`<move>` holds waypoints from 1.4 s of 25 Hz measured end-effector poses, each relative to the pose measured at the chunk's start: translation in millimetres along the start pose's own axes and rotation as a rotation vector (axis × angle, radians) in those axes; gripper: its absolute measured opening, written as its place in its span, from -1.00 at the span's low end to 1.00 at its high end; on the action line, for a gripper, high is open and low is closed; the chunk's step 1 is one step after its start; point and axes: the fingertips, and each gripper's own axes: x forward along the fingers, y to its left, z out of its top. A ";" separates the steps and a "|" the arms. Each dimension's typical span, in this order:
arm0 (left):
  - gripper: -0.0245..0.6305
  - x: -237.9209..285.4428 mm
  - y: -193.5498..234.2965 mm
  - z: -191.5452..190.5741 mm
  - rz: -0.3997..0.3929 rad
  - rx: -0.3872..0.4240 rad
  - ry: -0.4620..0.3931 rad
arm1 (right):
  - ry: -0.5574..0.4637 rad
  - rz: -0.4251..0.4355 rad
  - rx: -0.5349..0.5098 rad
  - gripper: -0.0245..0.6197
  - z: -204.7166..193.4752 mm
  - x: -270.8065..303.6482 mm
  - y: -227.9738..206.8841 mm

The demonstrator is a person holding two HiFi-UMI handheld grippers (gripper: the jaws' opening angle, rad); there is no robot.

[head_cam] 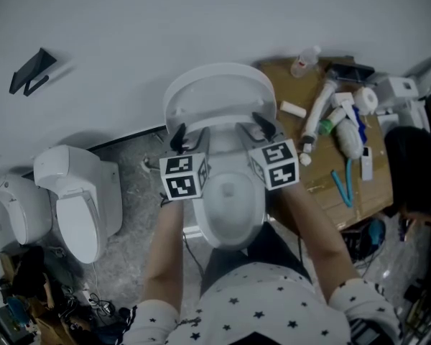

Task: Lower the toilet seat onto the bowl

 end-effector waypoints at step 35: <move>-0.18 -59.4 -25.9 -39.3 -0.022 0.035 0.018 | 0.025 -0.026 -0.020 -0.35 -34.0 -58.3 37.5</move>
